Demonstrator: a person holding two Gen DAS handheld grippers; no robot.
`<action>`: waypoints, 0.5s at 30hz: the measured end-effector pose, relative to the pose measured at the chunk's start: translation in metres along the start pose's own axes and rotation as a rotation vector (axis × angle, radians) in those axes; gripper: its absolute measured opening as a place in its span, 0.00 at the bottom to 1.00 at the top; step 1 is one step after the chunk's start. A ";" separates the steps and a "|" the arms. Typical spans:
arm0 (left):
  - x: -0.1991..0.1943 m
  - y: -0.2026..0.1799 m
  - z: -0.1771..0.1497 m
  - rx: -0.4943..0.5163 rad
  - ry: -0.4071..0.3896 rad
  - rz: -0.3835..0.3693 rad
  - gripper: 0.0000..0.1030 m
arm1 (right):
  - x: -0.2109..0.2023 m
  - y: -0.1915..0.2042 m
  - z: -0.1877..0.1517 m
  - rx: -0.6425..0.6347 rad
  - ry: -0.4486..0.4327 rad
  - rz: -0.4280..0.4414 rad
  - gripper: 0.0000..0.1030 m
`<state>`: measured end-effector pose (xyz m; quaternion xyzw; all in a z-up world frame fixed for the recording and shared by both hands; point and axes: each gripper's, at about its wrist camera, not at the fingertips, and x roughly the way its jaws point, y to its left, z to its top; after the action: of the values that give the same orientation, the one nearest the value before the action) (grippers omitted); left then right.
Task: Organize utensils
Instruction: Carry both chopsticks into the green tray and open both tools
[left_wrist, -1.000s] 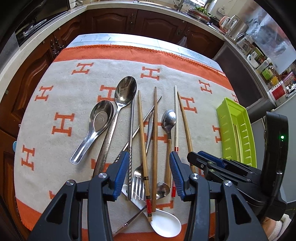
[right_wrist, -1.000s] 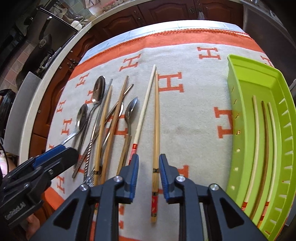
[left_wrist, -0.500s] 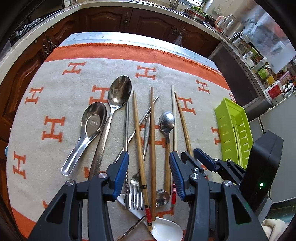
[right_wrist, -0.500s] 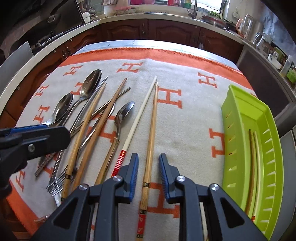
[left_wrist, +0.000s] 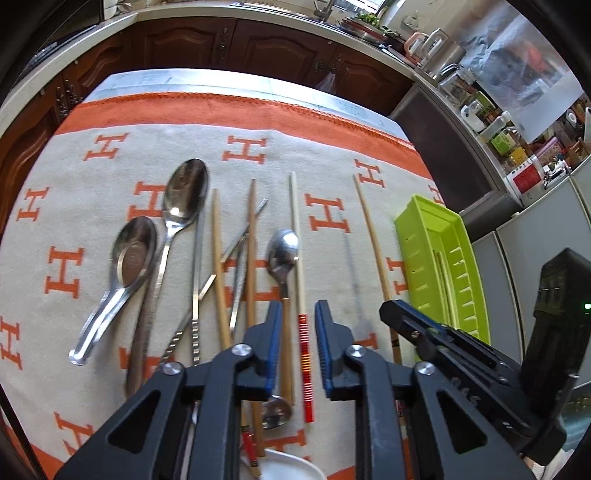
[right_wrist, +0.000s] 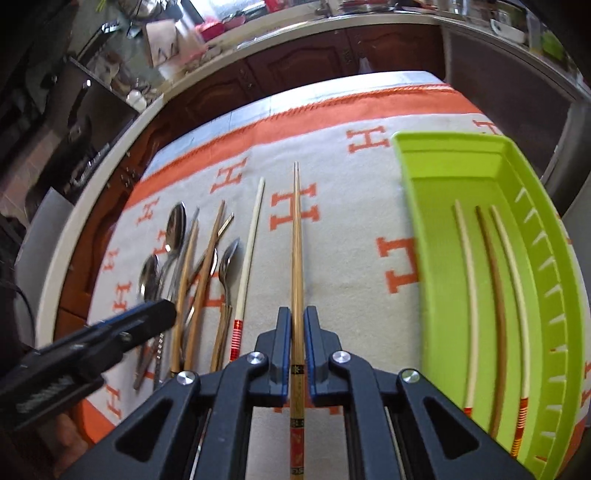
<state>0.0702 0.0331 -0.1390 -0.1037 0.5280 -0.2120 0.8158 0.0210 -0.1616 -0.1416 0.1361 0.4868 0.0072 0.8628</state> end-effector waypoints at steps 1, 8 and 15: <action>0.003 -0.003 0.000 -0.002 0.005 -0.011 0.12 | -0.006 -0.003 0.002 0.010 -0.012 0.007 0.06; 0.031 -0.015 -0.001 -0.026 0.047 -0.001 0.12 | -0.037 -0.025 0.006 0.063 -0.071 0.038 0.06; 0.051 -0.020 -0.002 -0.028 0.055 0.078 0.12 | -0.059 -0.040 0.006 0.074 -0.121 0.044 0.06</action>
<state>0.0813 -0.0076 -0.1733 -0.0886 0.5568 -0.1751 0.8071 -0.0101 -0.2101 -0.0986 0.1790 0.4305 -0.0001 0.8847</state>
